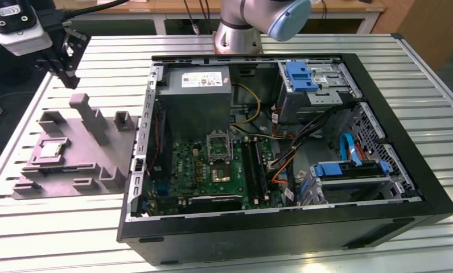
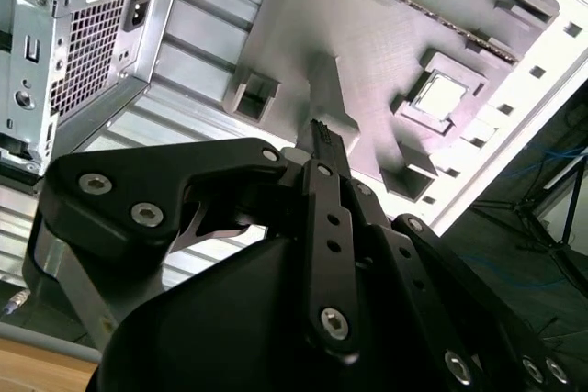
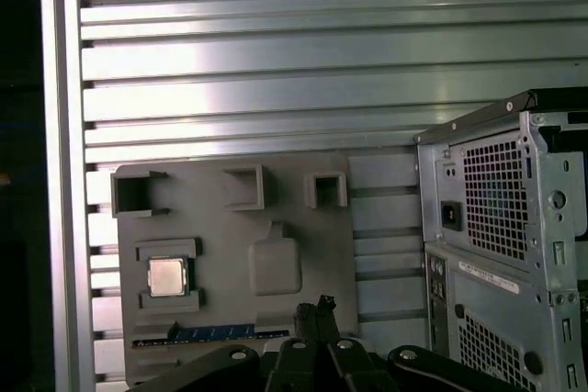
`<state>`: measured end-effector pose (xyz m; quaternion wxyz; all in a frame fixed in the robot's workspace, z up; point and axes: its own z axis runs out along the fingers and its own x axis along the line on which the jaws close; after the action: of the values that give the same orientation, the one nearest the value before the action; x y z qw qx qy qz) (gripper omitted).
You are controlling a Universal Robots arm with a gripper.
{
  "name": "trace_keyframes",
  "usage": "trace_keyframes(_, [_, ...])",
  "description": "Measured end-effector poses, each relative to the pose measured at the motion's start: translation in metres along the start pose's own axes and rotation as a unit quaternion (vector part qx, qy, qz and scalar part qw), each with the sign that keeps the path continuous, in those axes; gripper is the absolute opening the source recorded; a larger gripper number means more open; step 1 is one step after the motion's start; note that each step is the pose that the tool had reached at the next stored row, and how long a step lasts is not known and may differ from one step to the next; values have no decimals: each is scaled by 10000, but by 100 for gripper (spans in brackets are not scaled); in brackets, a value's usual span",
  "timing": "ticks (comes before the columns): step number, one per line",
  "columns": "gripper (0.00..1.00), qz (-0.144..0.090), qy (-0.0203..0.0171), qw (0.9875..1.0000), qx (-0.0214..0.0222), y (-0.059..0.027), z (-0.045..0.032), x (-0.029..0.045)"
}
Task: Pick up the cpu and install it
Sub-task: 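Reach for the cpu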
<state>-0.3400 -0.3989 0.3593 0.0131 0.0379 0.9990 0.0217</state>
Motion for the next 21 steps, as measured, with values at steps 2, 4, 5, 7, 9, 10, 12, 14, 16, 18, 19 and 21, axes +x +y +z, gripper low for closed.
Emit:
trace_keyframes(2, [11, 0, 0, 10000, 0, -2, -1, 21])
trace_keyframes(4, [11, 0, 0, 10000, 0, -3, 0, 43])
trace_keyframes(5, [11, 0, 0, 10000, 0, -4, -1, 55])
trace_keyframes(7, [11, 0, 0, 10000, 0, -6, -2, 79])
trace_keyframes(9, [11, 0, 0, 10000, 0, -8, -2, 100])
trace_keyframes(10, [11, 0, 0, 10000, 0, -8, -2, 107])
trace_keyframes(12, [11, -1, 0, 10000, 0, -9, -2, 112])
trace_keyframes(14, [11, 0, 1, 10000, 0, -9, -3, 114])
trace_keyframes(16, [11, 0, 0, 10000, 0, -9, -3, 114])
trace_keyframes(18, [11, 0, 0, 10000, 0, -9, -2, 115])
trace_keyframes(19, [11, 0, 0, 10000, 0, -9, -3, 118])
trace_keyframes(21, [11, 1, 0, 10000, 0, -10, -2, 130])
